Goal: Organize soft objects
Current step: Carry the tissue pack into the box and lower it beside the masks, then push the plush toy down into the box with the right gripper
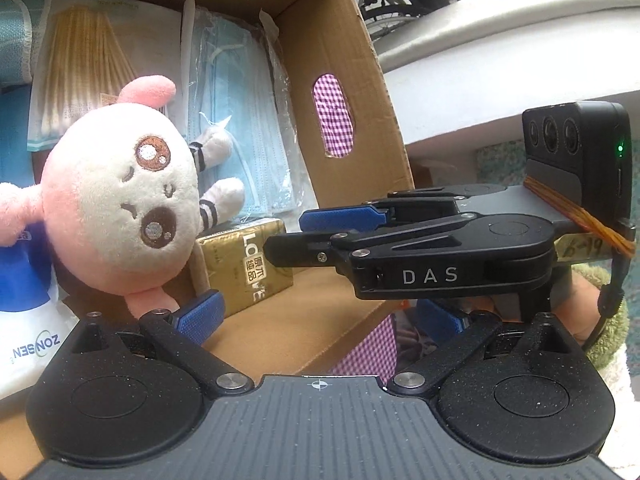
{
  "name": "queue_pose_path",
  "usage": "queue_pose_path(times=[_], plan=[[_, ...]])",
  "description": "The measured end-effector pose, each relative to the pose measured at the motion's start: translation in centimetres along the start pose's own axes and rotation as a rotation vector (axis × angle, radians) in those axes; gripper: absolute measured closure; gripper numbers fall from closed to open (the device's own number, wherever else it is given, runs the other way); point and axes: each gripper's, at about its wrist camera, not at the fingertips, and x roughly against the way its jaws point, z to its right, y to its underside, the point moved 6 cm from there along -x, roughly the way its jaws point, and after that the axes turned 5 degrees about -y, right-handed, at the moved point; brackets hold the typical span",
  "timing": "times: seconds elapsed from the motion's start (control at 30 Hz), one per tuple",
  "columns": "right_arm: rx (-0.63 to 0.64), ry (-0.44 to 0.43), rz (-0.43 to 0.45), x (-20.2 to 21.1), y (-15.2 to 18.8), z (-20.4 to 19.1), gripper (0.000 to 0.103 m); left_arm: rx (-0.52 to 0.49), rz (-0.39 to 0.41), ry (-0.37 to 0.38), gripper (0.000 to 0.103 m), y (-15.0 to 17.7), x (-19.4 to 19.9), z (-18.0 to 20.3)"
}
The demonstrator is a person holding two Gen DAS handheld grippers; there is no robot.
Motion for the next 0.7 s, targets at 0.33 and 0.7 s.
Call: queue_pose_path(times=[0.33,0.7], plan=[[-0.033,-0.024,0.082,2.5,-1.3,-0.3,0.057,-0.043,0.208,-0.036,0.001,-0.1,6.5,-0.5],[-0.094,-0.145,0.016,-1.5,-1.7,-2.1,0.057,-0.034,0.488,-0.121,0.001,1.3,14.9,-3.5]])
